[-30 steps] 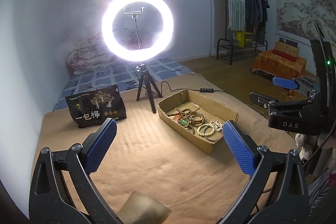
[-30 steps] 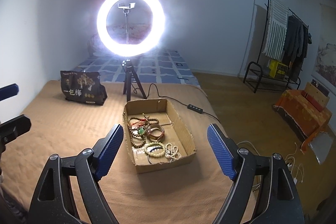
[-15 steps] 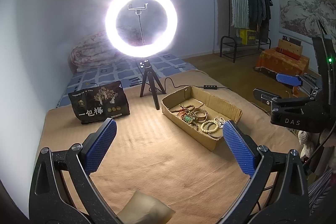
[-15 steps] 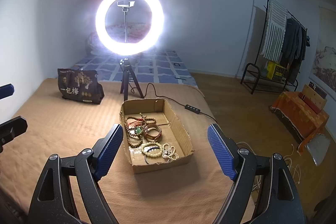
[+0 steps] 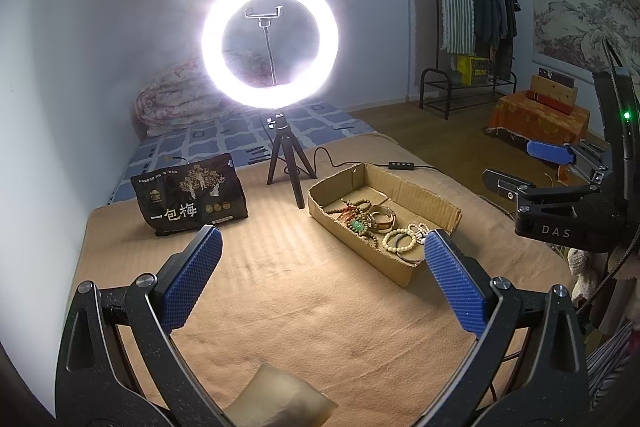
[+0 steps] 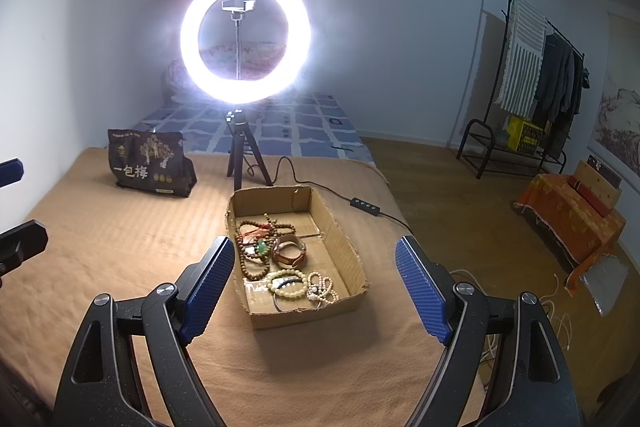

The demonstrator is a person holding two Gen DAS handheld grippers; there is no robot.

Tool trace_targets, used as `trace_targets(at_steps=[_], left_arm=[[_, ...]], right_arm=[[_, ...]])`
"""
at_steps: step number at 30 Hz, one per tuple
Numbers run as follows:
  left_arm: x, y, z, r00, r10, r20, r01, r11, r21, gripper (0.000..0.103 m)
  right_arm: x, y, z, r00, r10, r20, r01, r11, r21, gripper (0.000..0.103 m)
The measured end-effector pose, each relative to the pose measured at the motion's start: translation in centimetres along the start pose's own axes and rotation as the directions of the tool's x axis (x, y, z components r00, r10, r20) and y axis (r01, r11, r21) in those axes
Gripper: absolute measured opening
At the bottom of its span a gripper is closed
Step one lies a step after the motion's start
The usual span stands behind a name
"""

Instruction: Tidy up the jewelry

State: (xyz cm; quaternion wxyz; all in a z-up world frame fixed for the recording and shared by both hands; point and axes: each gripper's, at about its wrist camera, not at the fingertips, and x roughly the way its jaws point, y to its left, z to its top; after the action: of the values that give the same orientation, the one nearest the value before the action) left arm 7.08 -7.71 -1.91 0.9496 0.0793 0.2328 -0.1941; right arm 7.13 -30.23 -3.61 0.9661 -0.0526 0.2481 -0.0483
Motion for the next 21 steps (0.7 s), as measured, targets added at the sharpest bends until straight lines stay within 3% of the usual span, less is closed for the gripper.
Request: trace_targets(at_steps=[21], left_arm=[[-0.03,-0.06,0.01,1.0,-0.003,-0.003,0.003,1.0,-0.002,0.103]], right_arm=[[0.06,-0.31,-0.03,1.0,-0.006,-0.002,0.006,1.0,0.001,0.083]])
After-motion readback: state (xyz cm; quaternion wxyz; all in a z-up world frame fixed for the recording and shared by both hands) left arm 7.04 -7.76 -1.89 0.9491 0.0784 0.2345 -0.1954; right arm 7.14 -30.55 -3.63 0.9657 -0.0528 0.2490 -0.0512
